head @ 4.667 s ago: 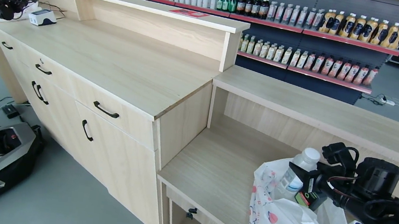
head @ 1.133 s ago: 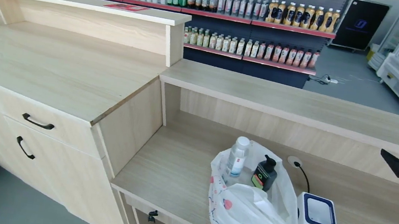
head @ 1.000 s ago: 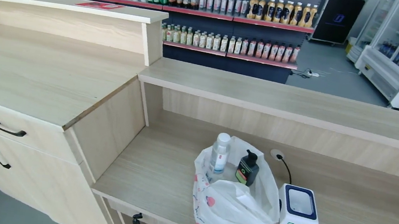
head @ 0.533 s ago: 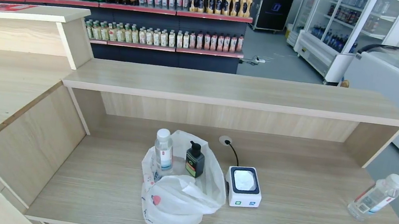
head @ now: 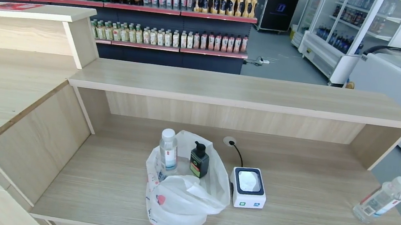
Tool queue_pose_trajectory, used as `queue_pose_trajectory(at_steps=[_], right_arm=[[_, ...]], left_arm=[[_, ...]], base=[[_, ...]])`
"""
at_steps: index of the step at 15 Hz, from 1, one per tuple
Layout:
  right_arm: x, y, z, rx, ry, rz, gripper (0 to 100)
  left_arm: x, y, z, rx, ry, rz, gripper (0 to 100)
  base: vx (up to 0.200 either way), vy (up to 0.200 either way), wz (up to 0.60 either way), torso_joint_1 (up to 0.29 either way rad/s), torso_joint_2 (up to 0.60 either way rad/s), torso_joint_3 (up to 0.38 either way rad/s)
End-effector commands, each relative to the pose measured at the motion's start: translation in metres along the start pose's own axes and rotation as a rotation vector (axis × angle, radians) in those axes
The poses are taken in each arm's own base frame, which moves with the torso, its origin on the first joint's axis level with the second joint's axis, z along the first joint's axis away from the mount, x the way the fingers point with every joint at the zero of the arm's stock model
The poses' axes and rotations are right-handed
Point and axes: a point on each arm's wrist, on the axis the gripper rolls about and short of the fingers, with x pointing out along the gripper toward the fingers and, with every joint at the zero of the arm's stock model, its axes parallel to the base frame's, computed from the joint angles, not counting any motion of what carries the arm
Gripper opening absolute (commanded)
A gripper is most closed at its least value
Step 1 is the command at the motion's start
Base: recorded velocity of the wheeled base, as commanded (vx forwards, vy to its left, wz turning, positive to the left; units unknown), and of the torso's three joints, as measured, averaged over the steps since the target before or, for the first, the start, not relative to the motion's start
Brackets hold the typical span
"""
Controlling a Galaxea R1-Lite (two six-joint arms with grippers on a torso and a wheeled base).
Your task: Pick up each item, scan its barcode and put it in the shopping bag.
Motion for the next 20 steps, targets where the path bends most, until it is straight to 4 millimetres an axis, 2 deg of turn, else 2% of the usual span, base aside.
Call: queue_pose_trajectory(at_steps=[1, 9, 11, 14, 15, 20], right_arm=[[0.017, -0.006, -0.020, -0.002, 0.054, 0.022, 100], [0.061, -0.016, -0.050, -0.082, 0.018, 0.023, 100], [0.074, -0.015, -0.052, -0.105, -0.003, 0.038, 100], [0.088, -0.009, -0.048, -0.113, -0.018, 0.075, 100], [0.100, 0.000, -0.045, -0.115, -0.031, 0.114, 100], [0.128, 0.027, -0.043, -0.152, -0.064, 0.211, 100]], left_arm=[[0.000, 0.000, 0.000, 0.000, 0.001, 0.000, 100], [0.000, 0.000, 0.000, 0.000, 0.001, 0.000, 100], [0.000, 0.000, 0.000, 0.000, 0.001, 0.000, 100], [0.000, 0.000, 0.000, 0.000, 0.001, 0.000, 100], [0.000, 0.000, 0.000, 0.000, 0.001, 0.000, 100], [0.000, 0.000, 0.000, 0.000, 0.001, 0.000, 100]], base=[[0.000, 0.000, 0.00, 0.000, 0.00, 0.000], [0.000, 0.000, 0.00, 0.000, 0.00, 0.000], [0.000, 0.000, 0.00, 0.000, 0.00, 0.000], [0.000, 0.000, 0.00, 0.000, 0.00, 0.000], [0.000, 0.000, 0.00, 0.000, 0.00, 0.000], [0.000, 0.000, 0.00, 0.000, 0.00, 0.000]])
